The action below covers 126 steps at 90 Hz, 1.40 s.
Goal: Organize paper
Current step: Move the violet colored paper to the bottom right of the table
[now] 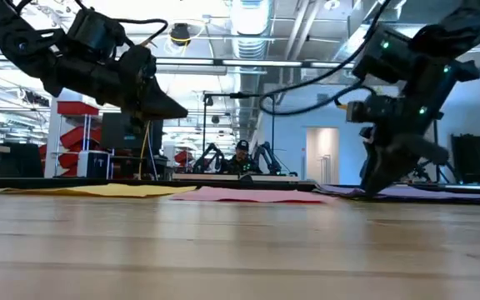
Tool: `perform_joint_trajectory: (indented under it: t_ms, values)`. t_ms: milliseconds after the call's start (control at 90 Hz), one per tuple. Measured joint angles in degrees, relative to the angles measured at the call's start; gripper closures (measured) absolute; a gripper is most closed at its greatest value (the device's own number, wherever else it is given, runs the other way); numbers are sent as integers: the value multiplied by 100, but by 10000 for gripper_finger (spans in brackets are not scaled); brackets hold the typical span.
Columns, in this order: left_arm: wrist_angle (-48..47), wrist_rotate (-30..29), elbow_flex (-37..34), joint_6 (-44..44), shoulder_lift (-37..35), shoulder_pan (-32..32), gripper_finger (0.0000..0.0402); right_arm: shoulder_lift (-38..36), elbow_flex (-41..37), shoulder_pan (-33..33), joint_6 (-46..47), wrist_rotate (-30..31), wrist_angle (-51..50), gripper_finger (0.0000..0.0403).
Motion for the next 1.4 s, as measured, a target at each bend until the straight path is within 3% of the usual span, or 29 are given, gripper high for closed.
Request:
perform_joint_trajectory:
  t_ms: [178,456,722,978,1400]
  values:
    - [-52,-3,2,2,0,0,401,127,88,2,2,10,0,309]
    - [-211,-6,4,-7,0,0,401,-45,94,13,5,-5,-20,395]
    - [-235,-7,7,-97,0,0,401,-468,94,13,78,-113,-262,401]
    - [-268,-6,9,-203,0,0,401,-857,94,150,350,-662,-456,402]
    - [-402,29,9,-306,0,0,402,-986,94,906,1821,-2694,-838,403]
